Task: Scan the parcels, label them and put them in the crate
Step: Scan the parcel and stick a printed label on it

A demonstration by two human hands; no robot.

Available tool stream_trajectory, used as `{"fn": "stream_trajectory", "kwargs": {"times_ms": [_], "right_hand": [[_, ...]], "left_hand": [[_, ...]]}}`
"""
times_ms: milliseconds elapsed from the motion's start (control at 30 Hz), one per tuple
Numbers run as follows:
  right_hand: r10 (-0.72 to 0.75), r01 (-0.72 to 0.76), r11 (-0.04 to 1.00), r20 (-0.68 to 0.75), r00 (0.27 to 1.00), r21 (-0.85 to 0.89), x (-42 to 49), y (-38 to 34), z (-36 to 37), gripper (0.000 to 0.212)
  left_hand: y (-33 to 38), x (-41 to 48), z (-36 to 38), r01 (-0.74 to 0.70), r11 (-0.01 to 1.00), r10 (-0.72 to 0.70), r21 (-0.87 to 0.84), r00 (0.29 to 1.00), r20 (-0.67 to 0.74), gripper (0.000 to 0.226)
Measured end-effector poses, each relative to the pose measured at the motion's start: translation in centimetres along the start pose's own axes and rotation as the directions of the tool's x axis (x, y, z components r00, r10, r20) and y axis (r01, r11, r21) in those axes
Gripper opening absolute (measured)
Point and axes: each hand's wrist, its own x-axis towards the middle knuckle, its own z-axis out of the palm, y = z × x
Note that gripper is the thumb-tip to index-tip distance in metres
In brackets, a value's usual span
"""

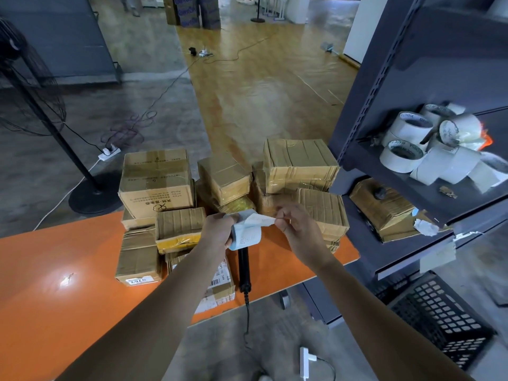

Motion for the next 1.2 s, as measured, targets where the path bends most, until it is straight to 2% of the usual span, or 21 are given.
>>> {"fn": "stream_trajectory", "kwargs": {"times_ms": [100,233,300,400,500,567,633,667,767,900,967,1100,1200], "right_hand": [[0.094,-0.106,0.986,0.091,0.991,0.13,-0.1,0.2,-0.7,0.018],[0.22,-0.298,0.916,0.282,0.934,0.27,0.3,0.4,-0.7,0.023],[0.291,-0.4,0.877,0.366,0.884,0.268,0.5,0.3,-0.2,0.024],[0.335,-0.492,0.82,0.453,0.826,0.292,1.0,0.5,0.7,0.015],[0.369,-0.524,0.793,0.438,0.819,0.311,1.1,0.7,1.0,0.022],[0.408,-0.544,0.78,0.408,0.817,0.309,1.1,0.9,1.0,0.016],[0.448,-0.557,0.777,0.363,0.817,0.294,1.1,1.2,1.0,0.015],[0.468,-0.563,0.776,0.338,0.816,0.284,1.0,1.4,0.9,0.014],[0.521,-0.585,0.773,0.279,0.807,0.248,1.1,2.0,0.6,0.006],[0.566,-0.609,0.767,0.234,0.791,0.201,1.3,2.6,0.6,0.003],[0.575,-0.615,0.769,0.23,0.785,0.176,1.3,2.9,0.6,0.004],[0.547,-0.584,0.802,0.236,0.803,0.129,1.2,3.6,0.9,0.011],[0.438,-0.454,0.891,0.254,0.862,0.006,1.0,4.2,1.5,0.026]], "left_hand": [[0.2,0.0,-0.4,-0.043,0.999,0.044,-0.015,0.998,0.037,0.019],[0.2,0.1,-0.8,-0.089,0.996,0.088,0.0,0.992,0.093,0.045],[0.2,-0.2,-0.6,-0.089,0.996,0.088,0.001,0.986,0.144,0.041],[0.3,-0.7,0.0,-0.057,0.998,0.059,-0.016,0.988,0.143,0.033],[0.4,-0.9,0.1,-0.056,0.998,0.053,0.011,0.981,0.187,0.023],[0.6,-1.1,0.0,-0.07,0.998,0.068,0.001,0.976,0.206,0.011],[0.9,-1.7,-0.2,-0.074,0.997,0.07,0.015,0.978,0.199,0.017],[1.0,-1.8,-0.2,-0.117,0.99,0.099,0.083,0.975,0.201,0.022],[0.8,-2.3,-0.5,-0.287,0.918,0.219,0.276,0.943,0.25,0.029],[0.5,-2.9,-0.4,-0.426,0.8,0.305,0.423,0.895,0.326,0.006],[0.3,-2.9,-0.3,-0.464,0.744,0.339,0.48,0.882,0.327,0.006],[0.0,-2.6,-0.1,-0.441,0.728,0.359,0.525,0.897,0.257,0.011],[-0.5,-2.1,-0.5,-0.38,0.781,0.342,0.496,0.924,0.17,0.007]]}}
